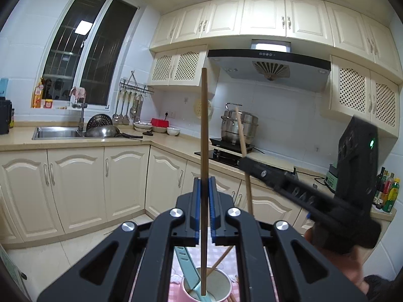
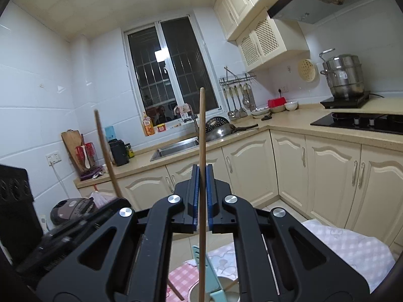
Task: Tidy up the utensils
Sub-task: 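Lift both chopsticks over the pink cup and open both tools to drop them in, then move both tools back down to the remaining chopsticks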
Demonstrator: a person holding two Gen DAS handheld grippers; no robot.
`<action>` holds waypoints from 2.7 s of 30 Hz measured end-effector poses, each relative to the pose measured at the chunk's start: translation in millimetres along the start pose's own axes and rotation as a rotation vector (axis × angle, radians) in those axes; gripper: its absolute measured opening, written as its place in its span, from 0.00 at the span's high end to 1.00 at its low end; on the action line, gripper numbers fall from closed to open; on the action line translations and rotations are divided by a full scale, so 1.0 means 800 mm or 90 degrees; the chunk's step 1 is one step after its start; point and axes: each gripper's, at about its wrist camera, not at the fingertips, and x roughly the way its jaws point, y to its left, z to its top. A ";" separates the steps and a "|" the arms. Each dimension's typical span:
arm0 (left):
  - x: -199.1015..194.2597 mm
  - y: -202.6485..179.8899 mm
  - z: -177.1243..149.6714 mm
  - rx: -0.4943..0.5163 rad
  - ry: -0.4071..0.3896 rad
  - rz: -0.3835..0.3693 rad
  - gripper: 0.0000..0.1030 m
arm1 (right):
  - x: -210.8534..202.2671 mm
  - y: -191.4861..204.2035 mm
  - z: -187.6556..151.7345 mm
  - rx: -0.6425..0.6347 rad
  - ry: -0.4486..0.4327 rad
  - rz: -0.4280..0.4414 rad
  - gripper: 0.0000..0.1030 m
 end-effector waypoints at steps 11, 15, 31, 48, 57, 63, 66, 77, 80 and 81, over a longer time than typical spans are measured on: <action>0.041 0.011 -0.037 -0.008 0.055 0.002 0.95 | 0.034 -0.017 -0.046 -0.011 0.061 -0.021 0.94; 0.052 0.013 -0.054 -0.007 0.087 0.015 0.61 | 0.026 -0.023 -0.054 -0.009 0.106 -0.033 0.49; 0.003 -0.010 -0.052 0.038 0.100 0.087 0.08 | -0.091 -0.104 -0.012 0.080 0.103 -0.137 0.06; -0.010 0.003 -0.075 -0.009 0.161 0.119 0.08 | -0.120 -0.143 -0.067 0.145 0.220 -0.188 0.06; -0.008 -0.024 -0.117 0.001 0.221 0.094 0.08 | -0.126 -0.145 -0.107 0.149 0.309 -0.206 0.06; 0.000 -0.039 -0.152 0.019 0.283 0.086 0.08 | -0.132 -0.144 -0.134 0.146 0.354 -0.219 0.06; 0.003 -0.044 -0.168 0.026 0.313 0.081 0.08 | -0.134 -0.145 -0.144 0.144 0.373 -0.224 0.06; 0.027 -0.064 -0.230 0.063 0.433 0.082 0.08 | -0.134 -0.149 -0.173 0.142 0.421 -0.233 0.06; 0.037 -0.065 -0.249 0.070 0.473 0.086 0.08 | -0.131 -0.152 -0.182 0.143 0.437 -0.235 0.06; 0.039 -0.065 -0.254 0.071 0.481 0.086 0.08 | -0.130 -0.152 -0.184 0.142 0.440 -0.236 0.06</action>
